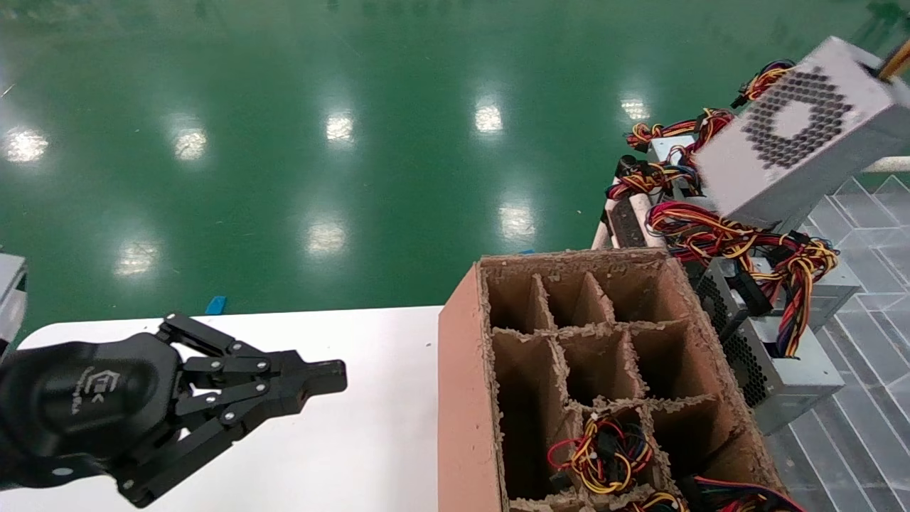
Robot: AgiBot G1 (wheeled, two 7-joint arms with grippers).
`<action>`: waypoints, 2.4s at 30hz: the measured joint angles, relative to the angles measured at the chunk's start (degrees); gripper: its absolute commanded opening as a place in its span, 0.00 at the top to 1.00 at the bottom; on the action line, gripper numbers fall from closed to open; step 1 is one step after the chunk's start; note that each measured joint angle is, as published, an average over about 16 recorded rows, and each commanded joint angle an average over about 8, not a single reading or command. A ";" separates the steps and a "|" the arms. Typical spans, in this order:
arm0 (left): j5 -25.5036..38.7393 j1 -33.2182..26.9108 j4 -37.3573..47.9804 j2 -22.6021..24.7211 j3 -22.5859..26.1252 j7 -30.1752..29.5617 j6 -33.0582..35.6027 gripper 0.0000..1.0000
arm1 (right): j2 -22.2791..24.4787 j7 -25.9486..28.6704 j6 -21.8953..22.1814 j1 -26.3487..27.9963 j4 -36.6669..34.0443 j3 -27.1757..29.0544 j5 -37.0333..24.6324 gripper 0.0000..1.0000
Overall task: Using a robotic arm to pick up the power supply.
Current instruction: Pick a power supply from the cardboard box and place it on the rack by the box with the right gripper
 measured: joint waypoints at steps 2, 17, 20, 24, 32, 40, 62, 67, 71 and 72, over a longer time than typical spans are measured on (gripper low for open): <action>0.00 0.00 0.00 0.00 0.00 0.00 0.00 1.00 | 0.25 0.29 1.58 -1.19 -1.66 0.94 -0.96 1.00; 0.00 0.00 0.00 0.00 0.00 0.00 0.00 1.00 | -2.23 -3.71 -0.08 -10.32 -23.43 8.18 -3.07 1.00; 0.00 0.00 0.00 0.00 0.00 0.00 0.00 1.00 | -3.71 -5.49 -1.64 -10.58 -27.00 8.75 -2.47 1.00; 0.00 0.00 0.00 0.00 0.00 0.00 0.00 1.00 | -5.91 -7.30 -2.93 -9.53 -29.72 8.20 -2.20 1.00; 0.00 0.00 0.00 0.00 0.00 0.00 0.00 1.00 | -10.98 -7.10 -2.67 -2.37 -31.19 3.07 -4.59 1.00; 0.00 0.00 0.00 0.00 0.00 0.00 0.00 1.00 | -17.03 -6.80 -1.89 9.55 -35.61 -4.11 -10.62 1.00; 0.00 0.00 0.00 0.00 0.01 0.00 0.00 1.00 | -23.82 -16.58 -0.84 33.26 -58.97 -12.76 -22.43 1.00; 0.00 0.00 0.00 0.00 0.01 0.00 0.00 1.00 | -23.72 -18.03 -1.77 34.85 -62.22 -13.04 -22.87 1.00; 0.00 0.00 0.00 0.00 0.01 0.00 0.00 1.00 | -24.18 -18.88 -2.61 35.88 -64.25 -13.39 -23.30 1.00; 0.00 0.00 0.00 0.00 0.01 0.00 0.00 1.00 | -24.35 -19.08 -2.79 36.13 -64.67 -13.50 -23.44 1.00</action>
